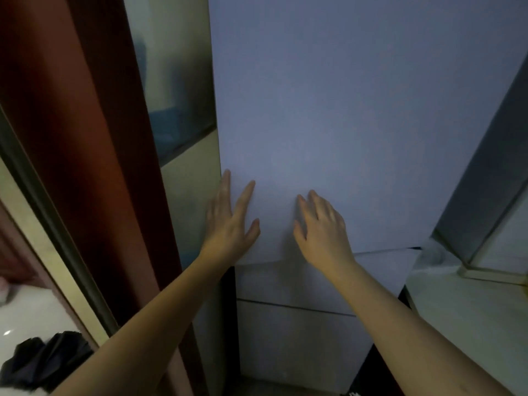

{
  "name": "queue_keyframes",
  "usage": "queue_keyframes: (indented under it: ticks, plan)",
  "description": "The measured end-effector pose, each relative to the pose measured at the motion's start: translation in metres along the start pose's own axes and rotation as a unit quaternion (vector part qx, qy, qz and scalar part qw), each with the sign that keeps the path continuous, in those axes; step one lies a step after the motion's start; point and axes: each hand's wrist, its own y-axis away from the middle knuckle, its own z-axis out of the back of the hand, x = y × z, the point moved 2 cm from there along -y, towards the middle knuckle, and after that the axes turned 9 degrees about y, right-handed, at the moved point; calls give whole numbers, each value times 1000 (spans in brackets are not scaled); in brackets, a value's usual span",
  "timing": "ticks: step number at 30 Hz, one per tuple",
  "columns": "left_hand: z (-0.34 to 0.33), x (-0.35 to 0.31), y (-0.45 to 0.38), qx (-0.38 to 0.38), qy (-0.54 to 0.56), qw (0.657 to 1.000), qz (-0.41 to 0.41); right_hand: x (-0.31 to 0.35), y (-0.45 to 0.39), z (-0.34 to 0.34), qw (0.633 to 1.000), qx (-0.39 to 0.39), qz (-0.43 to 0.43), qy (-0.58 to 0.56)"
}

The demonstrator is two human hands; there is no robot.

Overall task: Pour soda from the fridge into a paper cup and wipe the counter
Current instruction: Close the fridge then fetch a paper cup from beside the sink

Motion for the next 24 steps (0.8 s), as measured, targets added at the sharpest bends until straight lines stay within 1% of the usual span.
queue_keyframes:
  ticks: [2,5,9,12,15,17,19,22,24]
  plan:
    - [-4,3,-5,-36,14,999,8,-3,-11,-2,999,-36,17,2]
    - [-13,11,-13,-53,32,997,35,-8,-20,-8,996,-82,39,8]
    - [-22,17,-20,-84,30,996,31,-13,-27,-25,993,-100,59,17]
    - [-28,22,-28,-90,72,991,63,-15,-34,-36,991,-116,62,35]
    - [-32,26,-35,-93,102,988,70,-18,-42,-49,989,-125,64,53]
    - [-34,30,-37,-110,155,976,110,-22,-47,-61,987,-129,72,71]
    - [-35,32,-42,-124,226,952,163,-26,-53,-72,984,-133,81,85]
    - [-33,33,-55,-154,257,946,123,-27,-63,-81,984,-137,85,76]
    - [-34,38,-66,-162,280,940,112,-24,-70,-83,986,-126,82,77]
